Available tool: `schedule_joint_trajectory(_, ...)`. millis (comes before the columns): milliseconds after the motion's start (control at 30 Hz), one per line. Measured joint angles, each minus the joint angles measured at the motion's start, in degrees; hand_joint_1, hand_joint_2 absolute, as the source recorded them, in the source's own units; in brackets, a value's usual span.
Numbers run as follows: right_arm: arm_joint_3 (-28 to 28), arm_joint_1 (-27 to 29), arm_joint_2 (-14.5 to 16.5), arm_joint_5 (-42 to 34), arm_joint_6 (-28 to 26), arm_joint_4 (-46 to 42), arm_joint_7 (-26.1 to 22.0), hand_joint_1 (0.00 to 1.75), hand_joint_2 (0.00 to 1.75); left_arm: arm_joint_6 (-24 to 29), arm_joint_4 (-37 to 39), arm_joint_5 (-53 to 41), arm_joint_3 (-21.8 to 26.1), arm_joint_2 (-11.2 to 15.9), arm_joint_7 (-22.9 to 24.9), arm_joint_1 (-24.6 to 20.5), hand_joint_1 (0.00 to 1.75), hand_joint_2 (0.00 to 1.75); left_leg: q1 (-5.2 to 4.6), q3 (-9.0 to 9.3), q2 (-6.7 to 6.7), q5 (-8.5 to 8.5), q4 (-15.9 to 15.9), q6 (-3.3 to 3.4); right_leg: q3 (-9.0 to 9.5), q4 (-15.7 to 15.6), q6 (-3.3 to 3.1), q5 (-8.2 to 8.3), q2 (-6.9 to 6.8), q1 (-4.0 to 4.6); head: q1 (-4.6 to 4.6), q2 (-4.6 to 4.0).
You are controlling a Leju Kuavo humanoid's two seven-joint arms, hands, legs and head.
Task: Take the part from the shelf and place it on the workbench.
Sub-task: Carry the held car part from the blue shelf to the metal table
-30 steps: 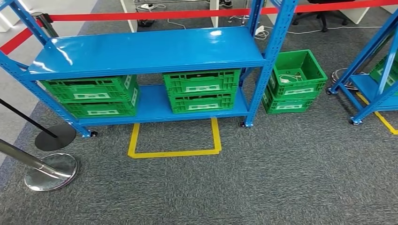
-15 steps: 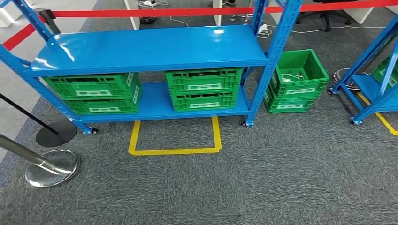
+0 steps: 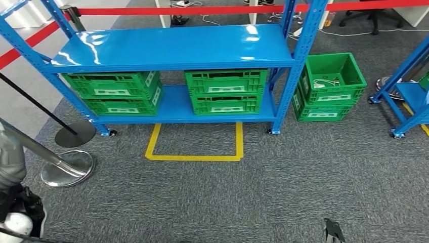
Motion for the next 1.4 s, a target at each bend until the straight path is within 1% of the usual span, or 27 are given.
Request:
schedule_joint_trajectory(67,0.0,0.2,-0.2,-0.2,0.0,0.1,-0.1,0.0,1.75,0.1,0.4,0.2,-0.7,0.6,-0.3,-0.3,1.75,1.75,-0.75,-3.21,1.22,-4.76,8.9,0.83,-0.57,0.0,-0.39,0.35,-1.5,0.47,-0.16,0.0)
schedule_joint_trajectory(100,0.0,0.2,-0.3,-0.2,0.0,0.1,-0.2,0.0,1.75,0.1,0.7,0.3,-1.0,0.8,-0.3,-0.4,1.75,1.75,-1.0,-4.03,1.33,-5.97,11.9,1.19,-0.72,0.0,-0.43,0.38,-2.28,0.64,-0.14,0.0)
schedule_joint_trajectory(133,0.0,0.2,-0.3,-0.2,0.0,0.1,-0.2,0.0,1.75,0.2,0.9,0.3,-1.1,1.0,-0.3,-0.4,1.75,1.75,-1.23,-3.87,1.41,-6.17,12.9,1.57,-0.79,0.0,-0.42,0.37,-3.04,0.77,-0.16,0.0)
schedule_joint_trajectory(200,0.0,0.1,-0.4,-0.2,0.0,0.2,-0.2,0.0,1.75,0.2,1.2,0.4,-1.4,1.3,-0.4,-0.5,1.75,1.75,-1.74,-0.52,2.3,-4.11,8.4,2.46,-0.73,0.0,-0.25,0.25,-4.44,0.9,-0.15,0.0)
schedule_joint_trajectory(267,0.0,0.0,-0.5,-0.3,0.0,0.2,-0.2,0.0,1.75,0.2,1.3,0.4,-1.6,1.5,-0.4,-0.7,1.75,1.75,-2.58,3.55,5.06,-2.47,1.7,3.13,-0.6,0.1,0.34,-0.12,-5.63,1.24,-0.2,0.0)
schedule_joint_trajectory(300,0.0,0.0,-0.6,-0.4,0.1,0.3,-0.2,0.0,1.75,0.2,1.4,0.5,-1.7,1.5,-0.5,-0.8,1.75,1.75,-2.91,4.56,6.0,-2.32,-0.2,3.31,-0.48,0.1,0.7,-0.3,-6.2,1.44,-0.17,0.0)
schedule_joint_trajectory(333,0.0,0.0,-0.7,-0.5,0.2,0.3,0.0,0.0,1.75,0.2,1.5,0.6,-1.8,1.6,-0.6,-0.9,1.75,1.75,-3.2,4.85,6.34,-2.56,-1.0,3.42,-0.31,-0.1,1.05,-0.44,-6.83,1.64,-0.17,0.0)
schedule_joint_trajectory(400,0.0,0.0,-0.9,-0.7,0.4,0.4,0.4,0.0,1.75,0.2,1.7,1.7,-1.9,1.8,-0.9,-0.6,1.75,1.75,-3.16,4.7,4.89,-2.58,-1.3,3.85,0.17,-0.4,1.65,-0.71,-7.92,1.63,-0.09,0.0)
schedule_joint_trajectory(467,0.2,0.0,-0.9,-0.6,0.1,0.5,0.5,0.0,1.75,-0.2,1.7,4.0,-1.7,2.4,-1.9,0.2,1.75,1.75,-2.94,4.79,3.48,-2.47,-1.5,4.41,-0.28,1.2,2.06,-2.29,-6.07,1.46,0.14,0.01)
schedule_joint_trajectory(533,0.8,0.0,-0.8,-0.3,-1.4,0.6,0.3,0.0,1.75,-1.0,1.7,6.7,-0.9,2.8,-3.2,1.5,1.75,1.75,-2.91,4.8,2.2,-2.41,-1.6,4.89,-3.04,7.4,2.06,-5.66,-2.67,1.45,0.49,0.01)
schedule_joint_trajectory(600,1.6,0.2,-0.4,0.3,-3.3,0.7,-0.3,0.0,1.75,-1.4,1.7,7.8,0.5,3.1,-4.4,2.9,1.75,1.75,-3.16,4.71,0.66,-2.36,-1.6,5.23,-6.62,14.4,1.76,-8.09,-1.31,1.63,0.6,0.0)
schedule_joint_trajectory(633,2.3,0.5,-0.1,1.2,-3.9,0.8,-1.1,0.0,1.75,-0.8,1.6,7.7,1.4,3.0,-5.0,3.9,1.75,1.75,-3.32,4.72,-0.24,-2.33,-1.6,5.31,-7.45,15.6,1.49,-7.85,-1.08,1.76,0.61,0.0)
schedule_joint_trajectory(700,4.6,2.8,0.8,3.6,-4.4,0.8,-4.6,0.0,1.75,1.3,-0.1,8.4,4.1,2.4,-7.1,7.6,1.75,1.75,-3.56,4.91,-1.98,-2.31,-1.6,5.36,-5.77,11.4,0.65,-4.56,-0.37,2.1,0.6,0.0)
schedule_joint_trajectory(767,6.9,6.7,1.6,5.0,-4.4,0.4,-8.7,0.0,1.75,1.3,-2.9,10.7,8.0,1.3,-9.7,12.6,1.75,1.75,-3.62,5.07,-3.6,-2.31,-1.5,5.23,-2.21,3.7,-0.4,-1.42,2.35,2.3,0.53,0.0)
schedule_joint_trajectory(833,7.8,10.2,2.4,5.5,-4.1,0.0,-9.8,0.0,1.75,-0.6,-4.9,11.9,11.9,0.0,-11.2,15.2,1.75,1.75,-3.42,4.78,-5.46,-2.08,-1.5,4.69,-0.53,0.0,-0.84,-0.74,3.91,2.44,0.55,0.0)
schedule_joint_trajectory(900,8.4,11.9,3.4,6.0,-3.5,-0.2,-9.1,0.0,1.75,-2.0,-6.2,11.5,14.9,-1.3,-11.2,16.3,1.75,1.75,-3.18,4.46,-6.9,-1.63,-1.8,3.8,-0.23,-0.5,-1.06,-0.51,2.79,2.57,0.57,0.0)
schedule_joint_trajectory(933,8.7,12.1,3.8,6.2,-3.2,-0.4,-8.7,0.0,1.75,-2.4,-6.6,11.1,16.0,-1.8,-11.1,16.7,1.75,1.75,-3.2,4.31,-6.28,-1.77,-1.7,3.45,-0.01,-0.8,-1.28,-0.19,2.25,2.47,0.5,0.0)
schedule_joint_trajectory(967,9.0,12.2,4.2,6.3,-3.0,-0.6,-8.3,0.0,1.75,-2.6,-7.0,10.8,17.0,-2.2,-11.0,17.0,1.75,1.75,-3.28,3.9,-4.73,-2.55,-0.8,3.09,0.24,-1.2,-1.55,0.22,1.61,2.32,0.31,0.0)
schedule_joint_trajectory(1033,9.4,12.7,4.6,6.4,-2.9,-1.0,-7.8,0.0,1.75,-2.8,-7.3,10.5,18.3,-2.7,-10.8,16.9,1.75,1.75,-3.27,1.79,-0.6,-6.11,4.2,2.38,0.53,-1.7,-1.84,0.73,0.05,2.1,-0.09,0.0)
schedule_joint_trajectory(1067,9.5,13.1,4.7,6.4,-2.8,-1.1,-7.7,0.0,1.75,-2.8,-7.4,10.5,18.7,-2.9,-10.7,16.9,1.75,1.75,-3.07,0.29,0.67,-8.2,7.8,1.97,0.52,-1.7,-1.94,0.8,-0.89,2.08,-0.22,0.0)
schedule_joint_trajectory(1133,9.7,13.5,4.8,6.4,-2.8,-1.2,-7.6,0.0,1.75,-2.9,-7.4,10.4,19.3,-3.3,-10.6,17.0,1.75,1.75,-2.55,-1.51,1.48,-10.2,12.9,1.26,0.45,-1.7,-1.86,0.76,-2.81,1.98,-0.24,0.0)
schedule_joint_trajectory(1167,9.7,13.6,4.8,6.4,-2.7,-1.3,-7.5,0.0,1.75,-2.9,-7.4,10.4,19.5,-3.5,-10.6,17.1,1.75,1.75,-2.29,-0.98,1.7,-9.69,12.6,0.93,0.43,-1.7,-1.69,0.71,-3.71,1.87,-0.24,0.0)
schedule_joint_trajectory(1200,9.8,13.6,4.9,6.4,-2.6,-1.4,-7.5,0.0,1.75,-2.9,-7.4,10.3,19.8,-3.6,-10.6,17.1,1.75,1.75,-2.05,0.65,2.08,-8.38,10.3,0.6,0.44,-1.7,-1.42,0.61,-4.53,1.7,-0.24,0.0)
schedule_joint_trajectory(1267,9.9,13.6,5.1,6.5,-2.2,-1.8,-7.2,0.0,1.75,-3.0,-7.5,10.2,20.1,-3.8,-10.5,17.0,1.75,1.75,-1.7,5.55,4.52,-5.62,3.0,-0.01,0.61,-1.5,-0.51,0.14,-5.92,1.54,-0.39,0.0)
schedule_joint_trajectory(1333,9.9,13.7,5.4,6.7,-1.9,-2.5,-6.9,0.0,1.75,-3.0,-7.5,10.1,20.2,-3.9,-10.3,16.7,1.75,1.75,-1.74,8.38,6.14,-4.75,-1.5,0.68,0.93,-1.4,0.5,-0.5,-7.02,1.63,-0.21,0.0)
schedule_joint_trajectory(1367,10.0,13.8,5.5,6.8,-1.7,-2.9,-6.8,0.0,1.75,-3.0,-7.6,10.1,20.3,-4.0,-10.2,16.6,1.75,1.75,-1.96,8.58,6.04,-4.84,-2.1,1.39,1.17,-1.6,1.02,-0.61,-7.59,1.64,-0.09,0.0)
schedule_joint_trajectory(1400,10.0,13.8,5.7,6.8,-1.5,-3.2,-6.8,0.0,1.75,-3.0,-7.6,10.1,20.4,-4.0,-10.1,16.6,1.75,1.75,-2.14,8.38,5.15,-4.75,-2.1,2.24,1.61,-1.8,1.42,-0.58,-8.2,1.51,0.18,0.0)
